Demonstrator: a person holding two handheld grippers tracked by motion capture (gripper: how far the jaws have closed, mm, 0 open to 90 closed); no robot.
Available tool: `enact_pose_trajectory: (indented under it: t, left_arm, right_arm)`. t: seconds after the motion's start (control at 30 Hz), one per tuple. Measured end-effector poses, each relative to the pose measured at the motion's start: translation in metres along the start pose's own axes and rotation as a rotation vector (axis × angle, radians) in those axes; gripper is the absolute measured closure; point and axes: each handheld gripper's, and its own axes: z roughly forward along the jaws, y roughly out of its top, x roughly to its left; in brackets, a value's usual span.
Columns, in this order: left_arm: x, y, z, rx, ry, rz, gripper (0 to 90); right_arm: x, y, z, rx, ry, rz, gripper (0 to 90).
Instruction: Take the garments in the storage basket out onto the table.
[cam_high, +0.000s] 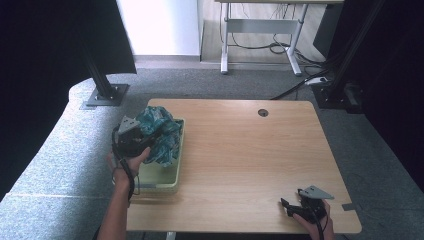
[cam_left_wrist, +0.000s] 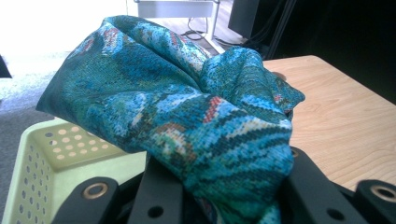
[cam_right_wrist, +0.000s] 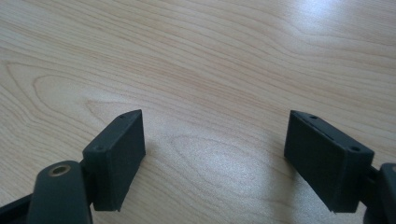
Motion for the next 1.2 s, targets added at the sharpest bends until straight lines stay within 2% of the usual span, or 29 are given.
enact_pose_trajectory:
  t: [0.23, 0.67, 0.8, 0.97, 1.2]
  left_arm:
    - [-0.002, 0.001, -0.001, -0.01, -0.011, 0.002, 74.0]
    - [-0.018, 0.011, -0.011, -0.043, -0.03, 0.045, 74.0]
    - [-0.021, 0.011, -0.011, -0.048, -0.038, 0.046, 74.0]
    - [-0.022, 0.011, -0.011, -0.058, -0.062, 0.024, 74.0]
    - [-0.032, 0.016, -0.011, -0.072, -0.07, 0.056, 74.0]
  right_arm:
    - [0.0, 0.0, 0.0, 0.0, 0.0, 0.0, 19.5]
    - [0.0, 0.0, 0.0, 0.001, 0.0, 0.002, 19.5]
    - [0.0, 0.0, 0.0, 0.001, 0.0, 0.001, 19.5]
    - [0.0, 0.0, 0.0, 0.001, 0.0, 0.002, 19.5]
    - [0.0, 0.0, 0.0, 0.001, 0.0, 0.002, 19.5]
